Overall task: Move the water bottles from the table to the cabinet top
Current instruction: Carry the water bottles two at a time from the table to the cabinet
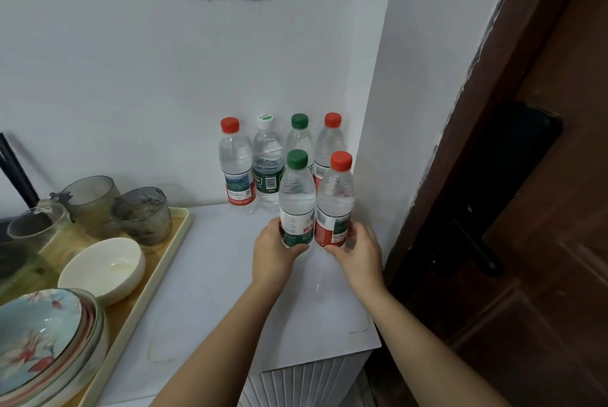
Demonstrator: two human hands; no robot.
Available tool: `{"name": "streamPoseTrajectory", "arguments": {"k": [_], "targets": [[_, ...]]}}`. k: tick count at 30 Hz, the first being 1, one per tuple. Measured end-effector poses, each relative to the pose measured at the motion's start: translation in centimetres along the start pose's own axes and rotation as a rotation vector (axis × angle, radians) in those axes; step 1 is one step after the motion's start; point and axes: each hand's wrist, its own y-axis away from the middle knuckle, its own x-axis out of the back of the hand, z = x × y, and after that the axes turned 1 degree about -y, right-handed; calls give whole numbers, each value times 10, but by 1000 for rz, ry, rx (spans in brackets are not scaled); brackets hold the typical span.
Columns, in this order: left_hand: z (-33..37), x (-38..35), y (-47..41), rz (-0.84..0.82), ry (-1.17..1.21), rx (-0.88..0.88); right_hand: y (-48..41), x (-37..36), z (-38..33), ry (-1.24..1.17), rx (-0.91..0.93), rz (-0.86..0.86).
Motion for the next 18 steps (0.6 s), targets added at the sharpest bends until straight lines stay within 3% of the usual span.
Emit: {"name": "streamPoseTrajectory", "arguments": {"k": [18], "targets": [[7, -32, -65, 7, -62, -33, -58, -23, 0, 44, -13, 108]]}}
